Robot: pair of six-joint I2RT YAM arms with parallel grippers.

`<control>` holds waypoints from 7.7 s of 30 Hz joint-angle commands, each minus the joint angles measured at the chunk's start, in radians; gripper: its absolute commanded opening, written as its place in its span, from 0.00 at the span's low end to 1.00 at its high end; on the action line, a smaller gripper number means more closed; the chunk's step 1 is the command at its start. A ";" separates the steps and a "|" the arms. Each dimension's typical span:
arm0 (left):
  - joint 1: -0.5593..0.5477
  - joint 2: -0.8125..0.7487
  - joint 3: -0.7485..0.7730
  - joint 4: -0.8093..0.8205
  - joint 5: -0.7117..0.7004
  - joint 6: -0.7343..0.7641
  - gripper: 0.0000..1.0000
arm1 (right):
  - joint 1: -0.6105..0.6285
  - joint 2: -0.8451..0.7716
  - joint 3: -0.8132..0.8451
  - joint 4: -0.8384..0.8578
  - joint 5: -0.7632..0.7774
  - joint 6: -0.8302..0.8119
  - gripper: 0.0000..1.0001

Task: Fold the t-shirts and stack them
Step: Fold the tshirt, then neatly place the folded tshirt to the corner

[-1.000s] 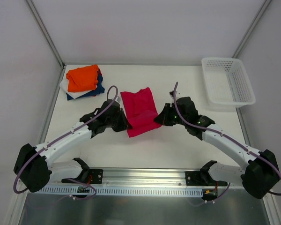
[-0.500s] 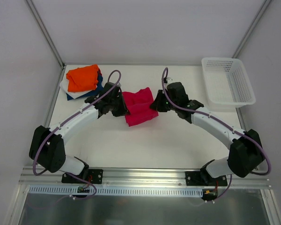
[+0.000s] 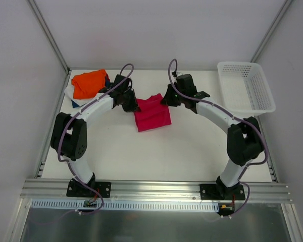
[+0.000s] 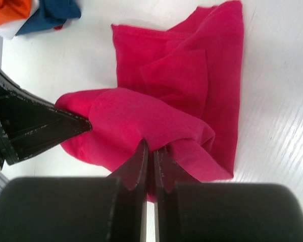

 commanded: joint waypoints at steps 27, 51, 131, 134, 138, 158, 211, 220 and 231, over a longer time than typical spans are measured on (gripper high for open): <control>0.150 0.219 0.224 -0.033 0.102 0.091 0.99 | -0.111 0.260 0.211 -0.019 -0.028 -0.046 0.73; 0.142 -0.207 -0.235 -0.020 0.053 0.042 0.99 | 0.055 0.069 0.045 -0.017 -0.025 -0.004 0.00; 0.141 -0.110 -0.240 0.043 0.082 0.064 0.99 | -0.120 0.005 0.101 0.066 -0.014 -0.073 0.02; 0.142 -0.075 -0.205 0.049 0.076 0.076 0.99 | -0.099 -0.102 -0.042 0.078 -0.010 -0.069 0.17; 0.144 -0.006 -0.134 0.054 0.053 0.093 0.99 | -0.073 -0.248 -0.165 0.083 -0.011 -0.063 0.27; 0.234 0.412 0.205 0.220 0.240 0.110 0.99 | -0.022 -0.562 -0.345 0.047 -0.037 -0.052 0.33; 0.125 0.456 0.082 0.467 0.508 -0.025 0.00 | -0.017 -0.604 -0.404 0.092 -0.049 -0.010 0.31; 0.127 0.433 0.418 0.217 0.485 0.002 0.00 | -0.017 -0.633 -0.418 0.092 -0.045 -0.012 0.31; 0.185 0.407 0.624 0.063 0.490 0.038 0.00 | -0.017 -0.659 -0.441 0.092 -0.048 -0.015 0.30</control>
